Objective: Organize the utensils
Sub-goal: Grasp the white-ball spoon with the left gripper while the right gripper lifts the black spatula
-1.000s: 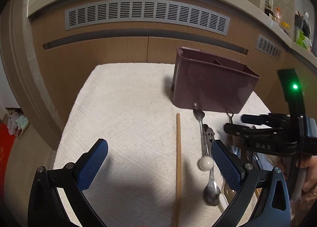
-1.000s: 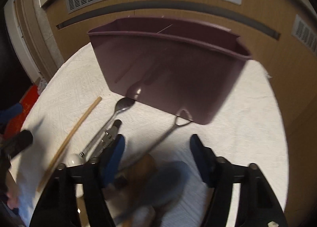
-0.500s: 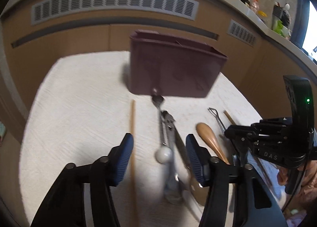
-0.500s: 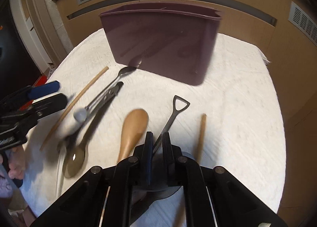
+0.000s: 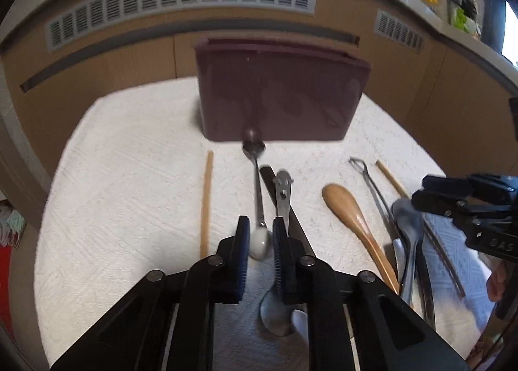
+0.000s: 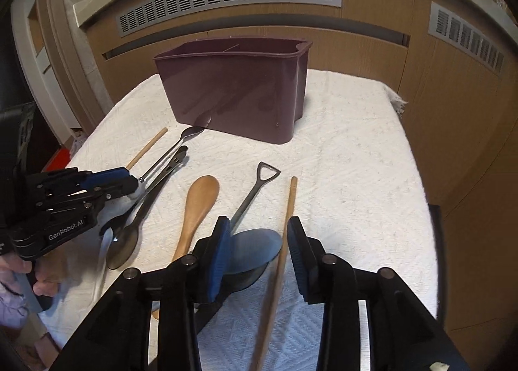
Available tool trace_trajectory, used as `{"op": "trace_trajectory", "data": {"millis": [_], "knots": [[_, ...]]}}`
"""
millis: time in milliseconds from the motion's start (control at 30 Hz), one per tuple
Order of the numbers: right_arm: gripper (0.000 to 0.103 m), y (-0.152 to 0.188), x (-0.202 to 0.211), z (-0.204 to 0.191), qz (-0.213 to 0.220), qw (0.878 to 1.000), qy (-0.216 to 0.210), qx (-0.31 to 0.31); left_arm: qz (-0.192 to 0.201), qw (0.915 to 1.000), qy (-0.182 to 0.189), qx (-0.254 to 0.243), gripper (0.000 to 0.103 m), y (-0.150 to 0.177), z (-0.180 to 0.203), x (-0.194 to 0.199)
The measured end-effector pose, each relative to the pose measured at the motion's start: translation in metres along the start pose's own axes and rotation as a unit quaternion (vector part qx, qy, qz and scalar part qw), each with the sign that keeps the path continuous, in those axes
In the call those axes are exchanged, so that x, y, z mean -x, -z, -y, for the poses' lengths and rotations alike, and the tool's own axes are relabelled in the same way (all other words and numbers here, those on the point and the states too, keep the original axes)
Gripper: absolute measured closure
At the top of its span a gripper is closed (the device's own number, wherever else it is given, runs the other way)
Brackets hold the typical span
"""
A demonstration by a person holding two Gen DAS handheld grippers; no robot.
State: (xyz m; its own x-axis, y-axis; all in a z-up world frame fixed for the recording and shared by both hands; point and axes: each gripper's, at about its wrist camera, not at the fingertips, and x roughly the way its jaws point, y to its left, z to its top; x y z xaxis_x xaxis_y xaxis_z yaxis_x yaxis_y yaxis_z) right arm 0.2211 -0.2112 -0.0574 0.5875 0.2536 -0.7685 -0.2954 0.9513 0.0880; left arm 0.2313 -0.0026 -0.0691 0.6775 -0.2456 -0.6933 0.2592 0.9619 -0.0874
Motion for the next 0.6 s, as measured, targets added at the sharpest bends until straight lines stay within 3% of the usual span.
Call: {"op": "trace_trajectory", "data": {"millis": [167, 267, 400, 467, 533, 600], "knots": [[0.073, -0.012, -0.024, -0.013, -0.019, 1.0, -0.002, 0.001, 0.059, 0.998, -0.013, 0.016, 0.09, -0.014, -0.012, 0.033], [0.085, -0.02, -0.044, -0.015, -0.047, 0.999, -0.004, -0.022, 0.06, 0.9979, -0.003, 0.023, 0.089, -0.016, -0.019, 0.04], [0.087, -0.027, -0.062, -0.024, -0.057, 0.998, 0.021, -0.014, 0.035, 0.9994, 0.0, 0.006, 0.085, -0.006, -0.015, 0.034], [0.094, -0.028, -0.065, -0.033, -0.048, 0.998, 0.038, 0.013, 0.017, 0.9998, 0.01, 0.001, 0.065, 0.001, -0.011, 0.027], [0.096, -0.03, -0.064, -0.037, -0.044, 0.998, 0.025, 0.026, 0.006, 0.9999, 0.012, -0.001, 0.054, 0.008, -0.007, 0.023], [0.097, -0.03, -0.055, -0.037, -0.034, 0.999, 0.011, 0.027, -0.003, 0.9999, 0.016, -0.001, 0.053, 0.01, -0.004, 0.017]]}}
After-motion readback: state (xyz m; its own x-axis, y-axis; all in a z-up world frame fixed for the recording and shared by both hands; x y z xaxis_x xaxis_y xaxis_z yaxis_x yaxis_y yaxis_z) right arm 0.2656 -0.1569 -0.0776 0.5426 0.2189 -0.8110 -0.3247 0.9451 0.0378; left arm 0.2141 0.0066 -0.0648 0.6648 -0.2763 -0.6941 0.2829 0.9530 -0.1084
